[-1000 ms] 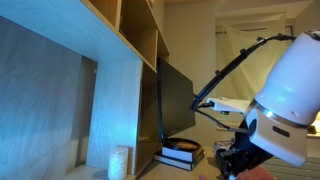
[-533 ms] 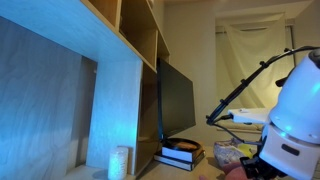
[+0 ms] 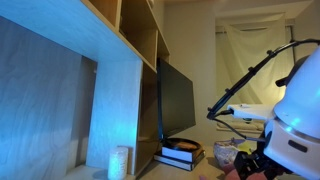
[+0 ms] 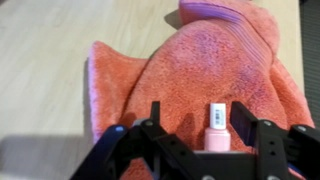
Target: Slide the bag to the right, move the two nail polish bottles on the table to the right, pull the peach towel forward and put the two nail polish bottles on the towel
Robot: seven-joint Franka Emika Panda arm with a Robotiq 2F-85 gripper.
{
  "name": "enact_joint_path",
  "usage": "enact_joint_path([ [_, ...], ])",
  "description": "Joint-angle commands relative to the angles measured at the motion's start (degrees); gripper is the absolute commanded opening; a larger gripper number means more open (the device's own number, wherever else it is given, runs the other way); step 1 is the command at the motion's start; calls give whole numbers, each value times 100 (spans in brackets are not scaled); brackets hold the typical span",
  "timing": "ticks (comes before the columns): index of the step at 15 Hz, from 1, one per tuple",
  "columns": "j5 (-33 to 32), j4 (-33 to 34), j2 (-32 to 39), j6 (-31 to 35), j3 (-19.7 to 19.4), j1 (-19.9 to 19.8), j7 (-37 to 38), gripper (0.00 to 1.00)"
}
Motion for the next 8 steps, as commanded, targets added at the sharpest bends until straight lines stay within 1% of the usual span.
enact_joint_path([
  [1,-132,14,1,-82,302,-255,23,80],
  [3,-123,14,29,-92,349,-296,18,96],
  [4,-121,13,40,-90,350,-313,15,98],
  [8,-119,14,43,-88,348,-336,13,98],
])
